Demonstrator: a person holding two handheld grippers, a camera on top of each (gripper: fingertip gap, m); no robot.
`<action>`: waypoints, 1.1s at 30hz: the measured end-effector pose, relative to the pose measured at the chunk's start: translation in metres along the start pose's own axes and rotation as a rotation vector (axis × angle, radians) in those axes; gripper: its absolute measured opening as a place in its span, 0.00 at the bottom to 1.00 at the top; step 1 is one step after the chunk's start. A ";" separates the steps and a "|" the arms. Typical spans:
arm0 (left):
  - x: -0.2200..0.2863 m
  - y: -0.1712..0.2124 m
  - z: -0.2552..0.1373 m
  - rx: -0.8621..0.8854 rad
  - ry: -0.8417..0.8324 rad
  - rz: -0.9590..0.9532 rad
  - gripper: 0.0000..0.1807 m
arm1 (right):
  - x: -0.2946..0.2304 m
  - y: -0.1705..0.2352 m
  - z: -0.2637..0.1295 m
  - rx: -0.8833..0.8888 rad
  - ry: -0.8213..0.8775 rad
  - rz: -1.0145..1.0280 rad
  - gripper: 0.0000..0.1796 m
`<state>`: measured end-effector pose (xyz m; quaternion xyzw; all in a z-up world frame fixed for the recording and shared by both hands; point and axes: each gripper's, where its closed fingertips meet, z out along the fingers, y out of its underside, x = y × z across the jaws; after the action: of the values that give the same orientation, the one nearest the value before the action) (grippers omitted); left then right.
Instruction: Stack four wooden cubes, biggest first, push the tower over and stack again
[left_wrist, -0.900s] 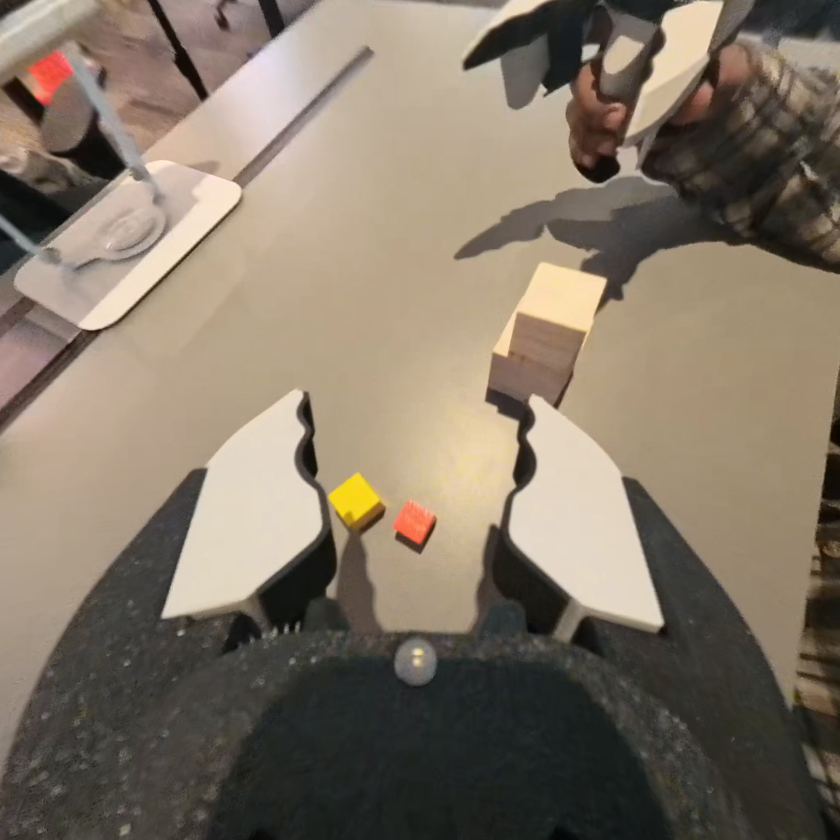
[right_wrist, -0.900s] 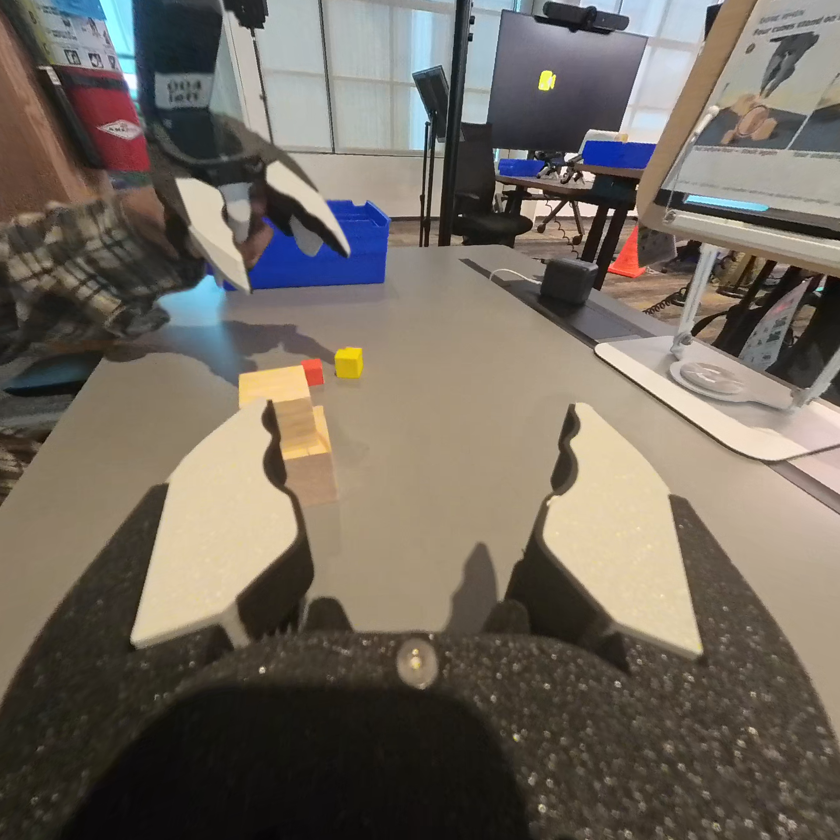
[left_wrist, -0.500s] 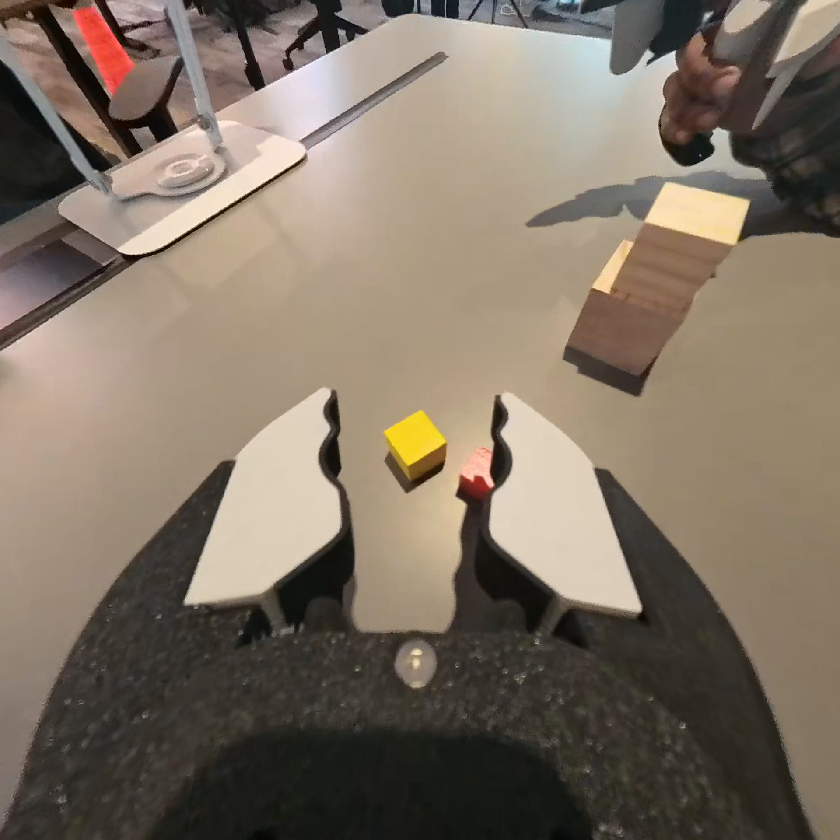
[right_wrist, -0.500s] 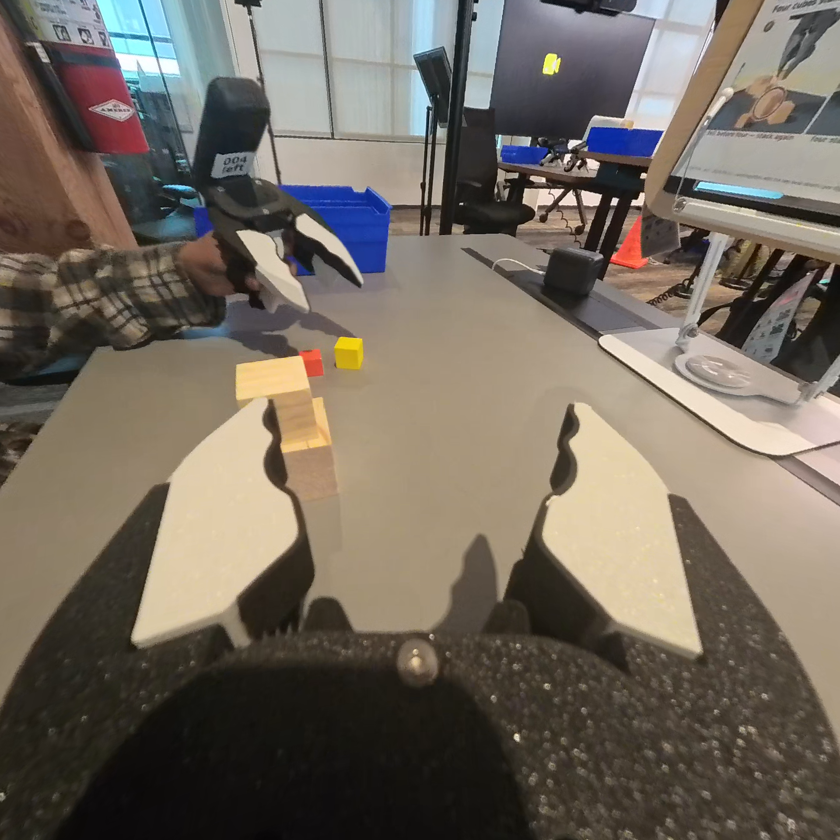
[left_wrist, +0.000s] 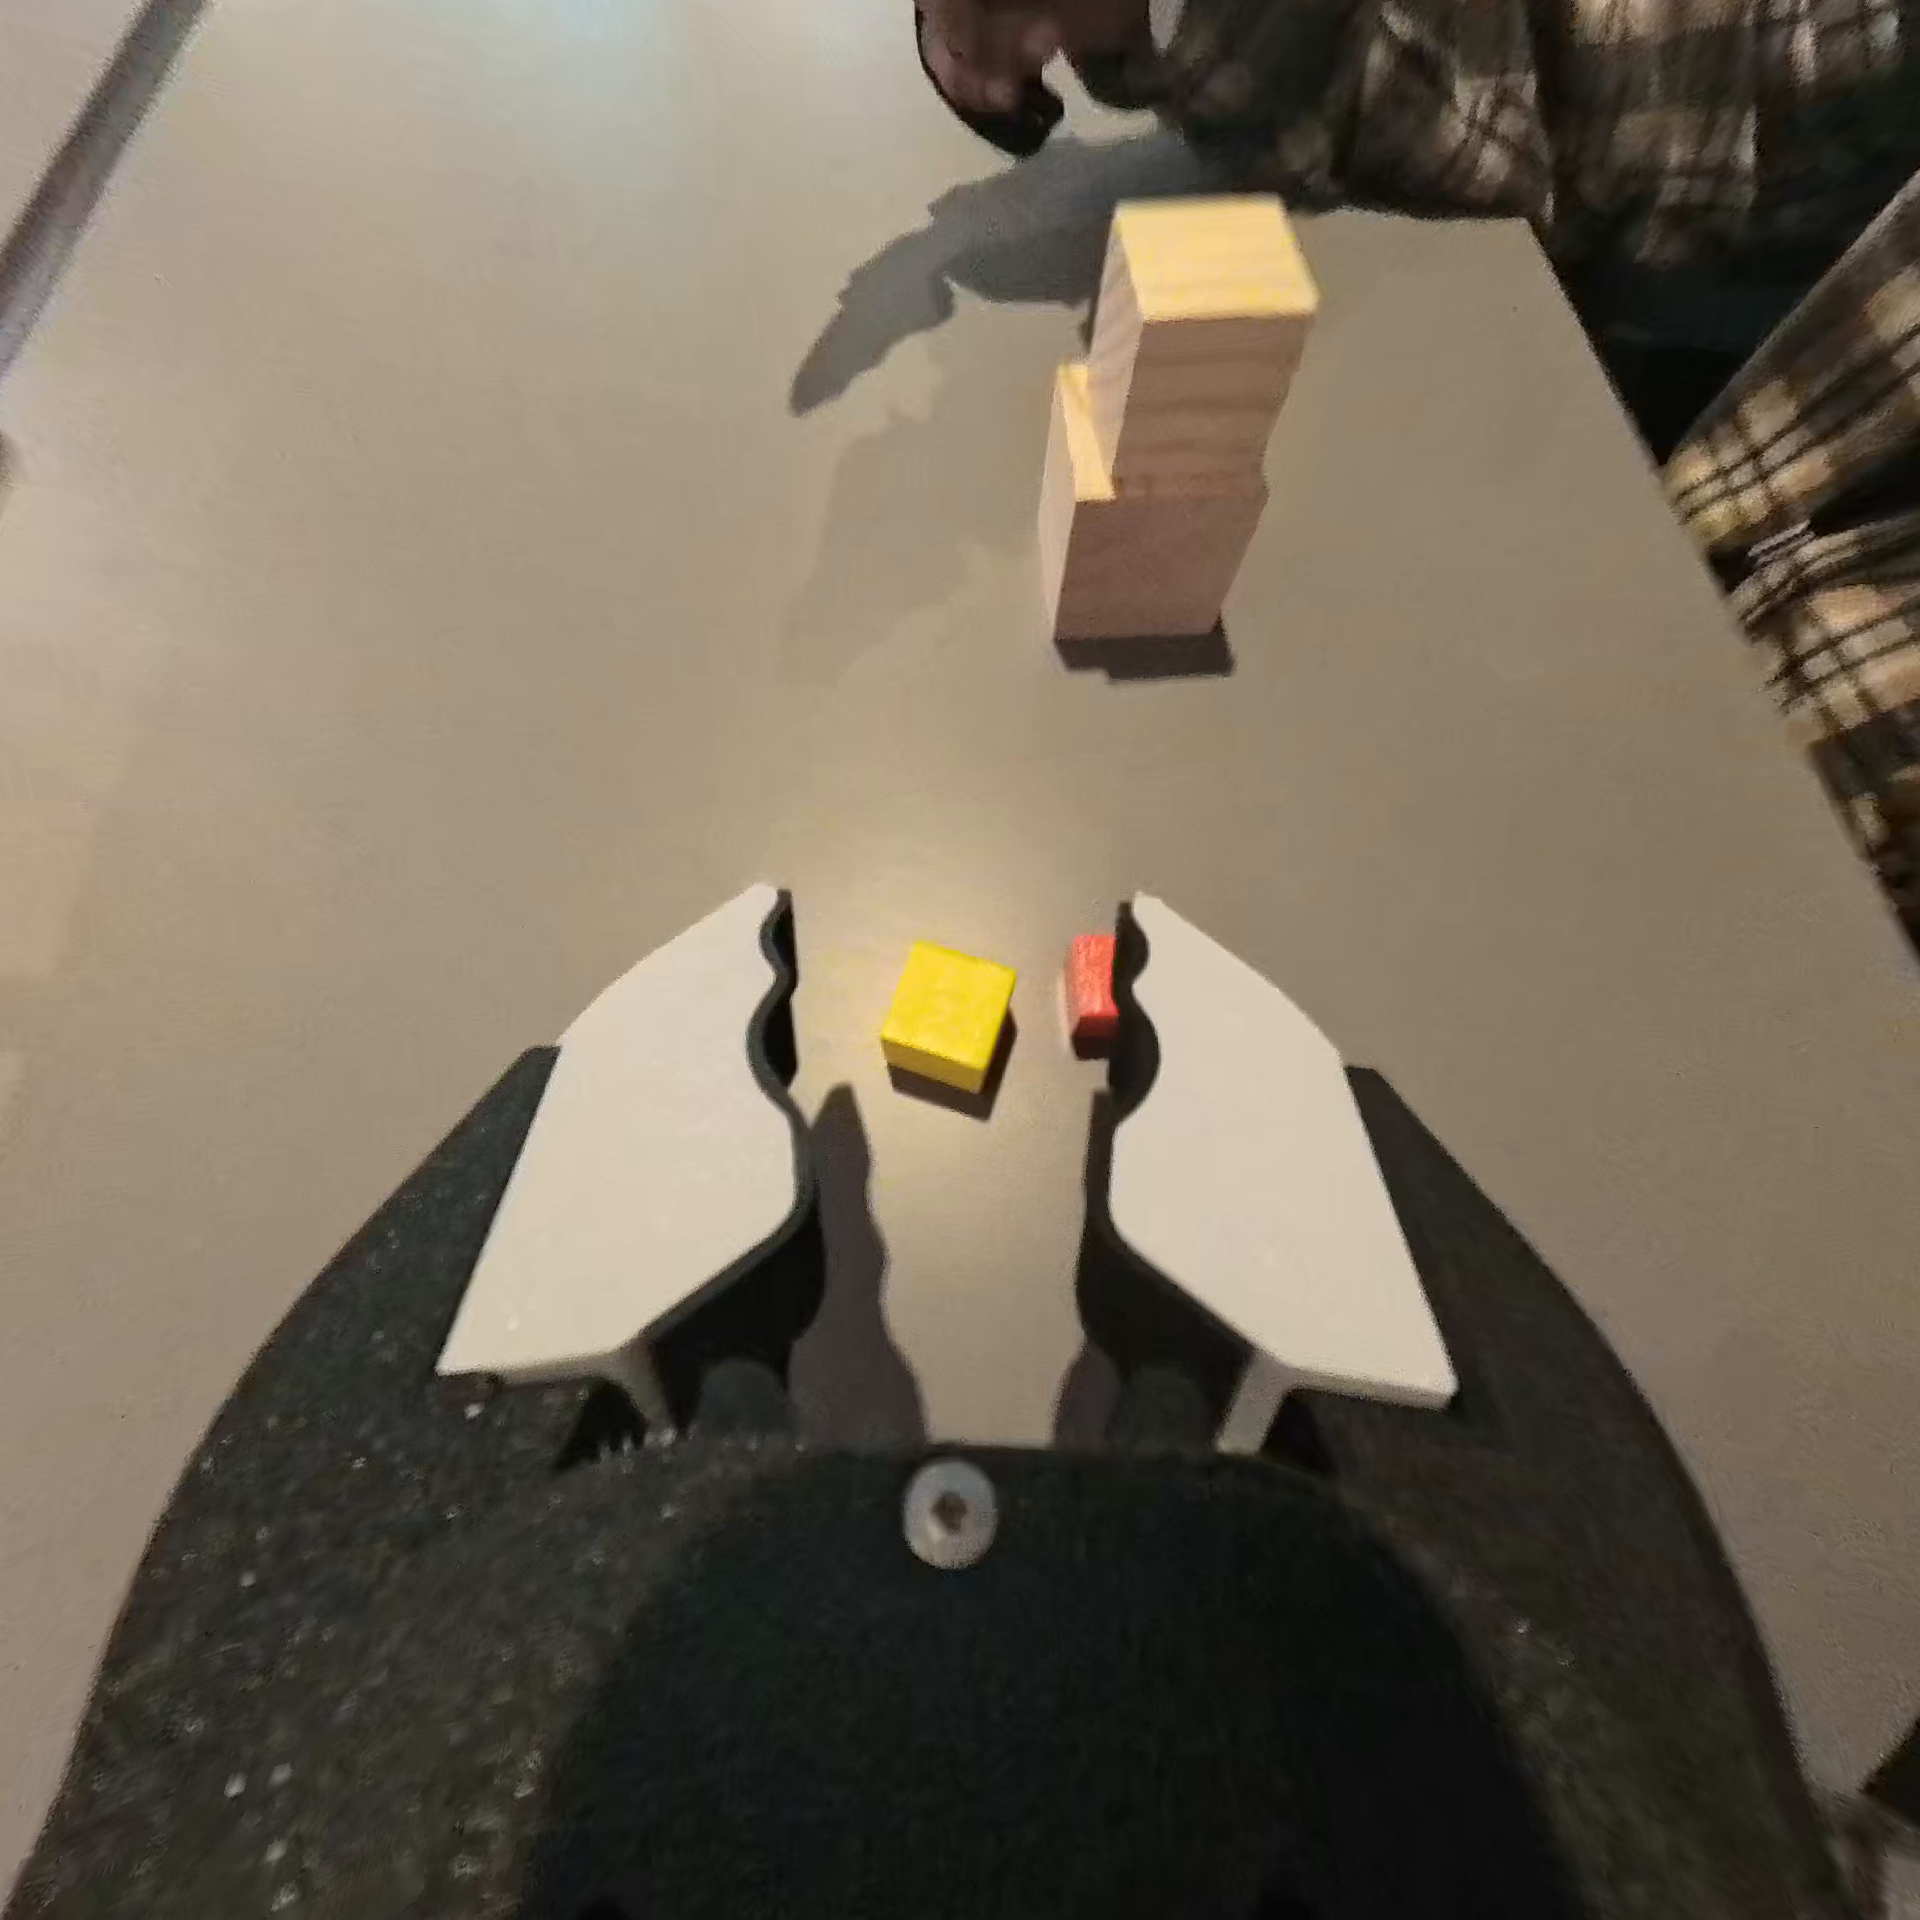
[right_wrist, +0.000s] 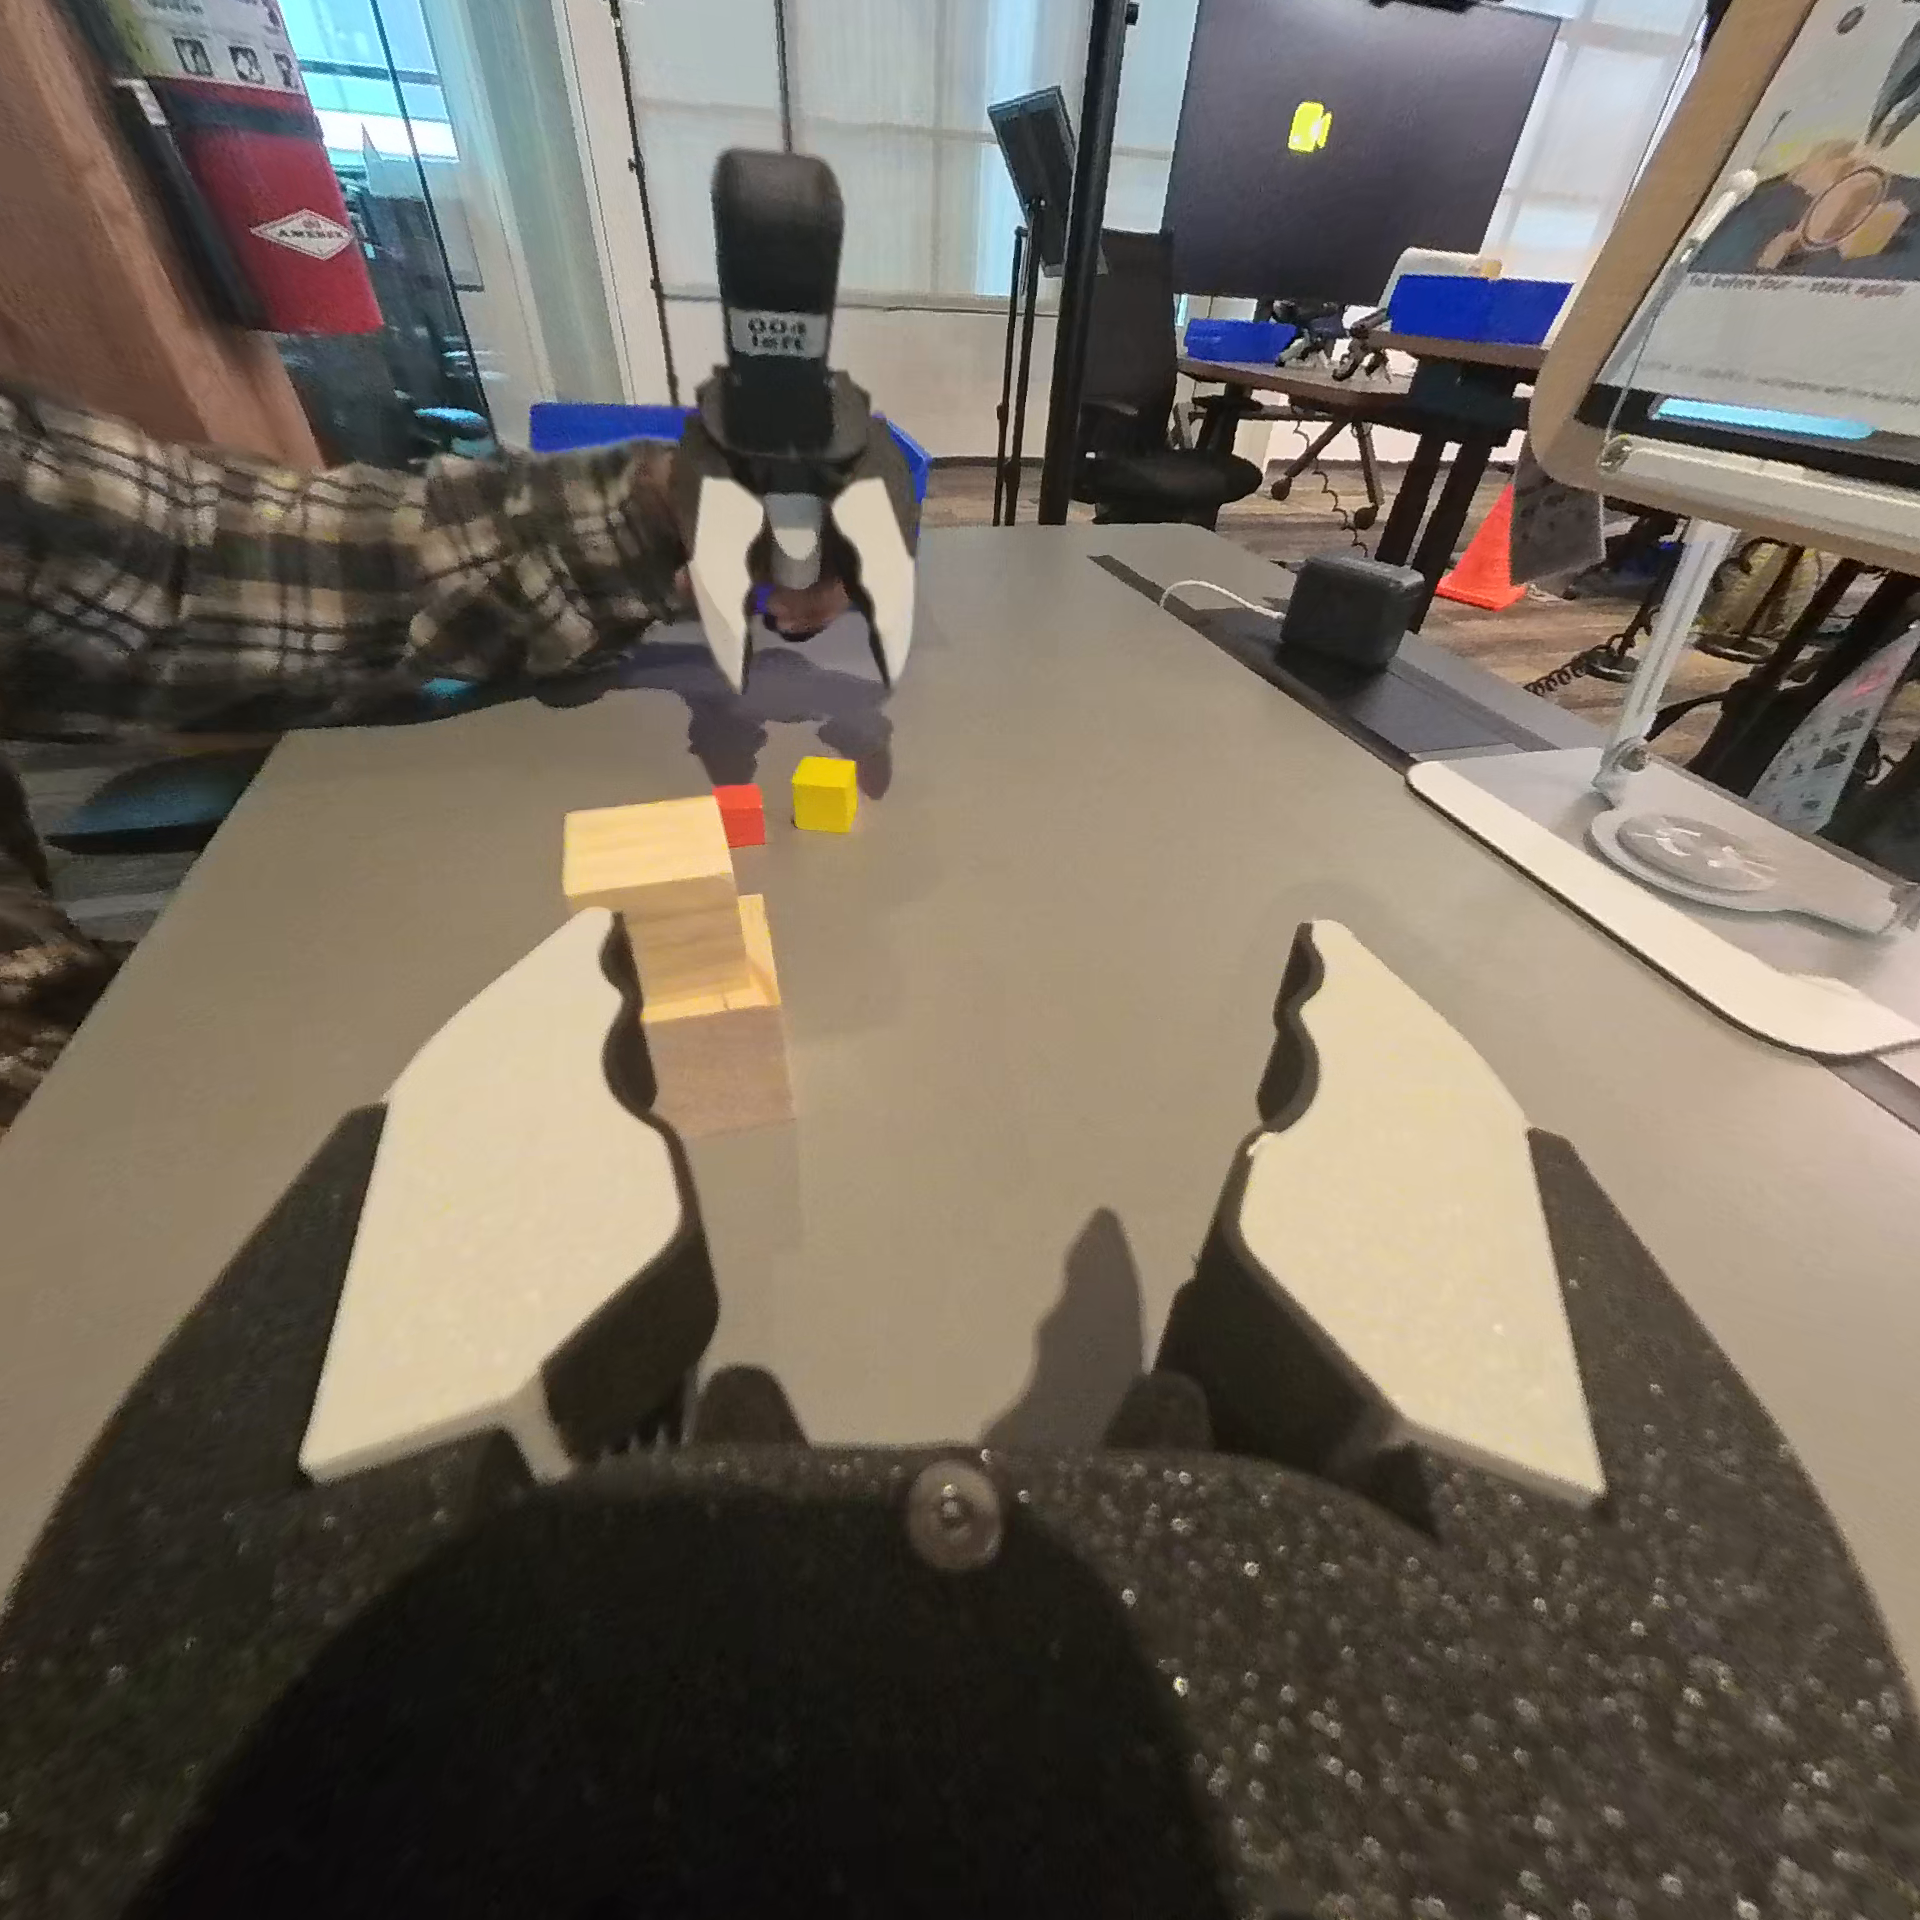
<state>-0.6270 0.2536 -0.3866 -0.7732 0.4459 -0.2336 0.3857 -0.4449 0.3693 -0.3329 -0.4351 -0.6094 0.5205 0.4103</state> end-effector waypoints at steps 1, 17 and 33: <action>-0.001 0.006 0.005 -0.027 -0.001 0.019 0.32 | 0.001 0.000 -0.001 0.001 0.003 0.002 0.64; -0.004 0.025 0.015 0.032 0.015 0.178 0.24 | -0.003 0.004 0.004 -0.010 -0.024 0.014 0.64; -0.004 0.047 0.030 -0.142 0.037 0.197 0.23 | -0.005 0.007 0.007 -0.017 -0.038 0.019 0.64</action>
<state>-0.6318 0.2541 -0.4418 -0.7467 0.5420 -0.1765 0.3429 -0.4494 0.3632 -0.3414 -0.4346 -0.6173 0.5272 0.3901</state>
